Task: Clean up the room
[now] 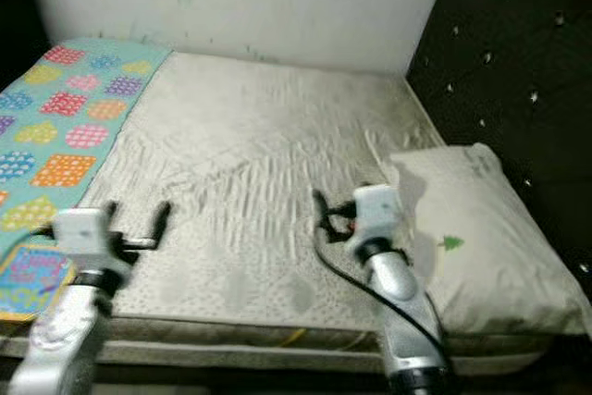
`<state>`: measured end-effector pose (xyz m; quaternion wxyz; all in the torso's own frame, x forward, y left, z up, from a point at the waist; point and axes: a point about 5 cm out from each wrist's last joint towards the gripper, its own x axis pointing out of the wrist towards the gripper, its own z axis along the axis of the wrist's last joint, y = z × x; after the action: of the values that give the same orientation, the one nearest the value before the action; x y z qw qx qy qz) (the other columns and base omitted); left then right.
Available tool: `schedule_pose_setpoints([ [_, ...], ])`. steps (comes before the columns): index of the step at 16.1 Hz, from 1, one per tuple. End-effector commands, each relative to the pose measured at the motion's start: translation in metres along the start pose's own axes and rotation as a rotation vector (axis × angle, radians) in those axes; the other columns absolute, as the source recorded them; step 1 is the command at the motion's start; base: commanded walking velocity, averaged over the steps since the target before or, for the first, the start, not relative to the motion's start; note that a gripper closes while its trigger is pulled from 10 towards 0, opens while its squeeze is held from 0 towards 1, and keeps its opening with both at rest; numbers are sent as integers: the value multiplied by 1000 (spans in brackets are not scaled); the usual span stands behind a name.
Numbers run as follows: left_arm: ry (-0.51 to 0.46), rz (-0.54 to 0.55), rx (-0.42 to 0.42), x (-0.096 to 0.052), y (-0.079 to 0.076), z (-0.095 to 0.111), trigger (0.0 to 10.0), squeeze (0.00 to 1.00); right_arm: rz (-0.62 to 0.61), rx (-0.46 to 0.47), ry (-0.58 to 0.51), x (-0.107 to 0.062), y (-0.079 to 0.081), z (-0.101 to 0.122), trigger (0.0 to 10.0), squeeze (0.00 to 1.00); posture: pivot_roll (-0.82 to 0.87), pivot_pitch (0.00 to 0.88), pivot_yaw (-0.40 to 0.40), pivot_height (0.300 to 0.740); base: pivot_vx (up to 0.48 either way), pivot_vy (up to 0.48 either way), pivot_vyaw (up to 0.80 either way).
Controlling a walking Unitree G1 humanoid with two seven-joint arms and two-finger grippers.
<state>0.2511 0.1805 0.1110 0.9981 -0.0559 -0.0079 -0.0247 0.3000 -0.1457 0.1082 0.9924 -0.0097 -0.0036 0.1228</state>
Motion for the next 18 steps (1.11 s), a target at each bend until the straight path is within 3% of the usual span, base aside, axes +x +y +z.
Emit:
schedule_pose_setpoints([
  [1, 4, -29, -15, 2, -9, -1, 10000, 0, -31, -15, -1, -3, -12, 2, 10000, 0, -11, 0, -65, 740, 0, 424, 0],
  [13, 9, -30, -18, 2, -10, -2, 10000, 0, -33, -17, 5, -3, -13, 1, 10000, 0, -13, 3, -64, 740, 0, 437, 0],
  [18, -14, -67, -27, 1, -13, 2, 10000, 0, -33, -19, 4, -3, -13, 2, 10000, 0, -17, 4, -65, 740, 0, 0, 0],
])
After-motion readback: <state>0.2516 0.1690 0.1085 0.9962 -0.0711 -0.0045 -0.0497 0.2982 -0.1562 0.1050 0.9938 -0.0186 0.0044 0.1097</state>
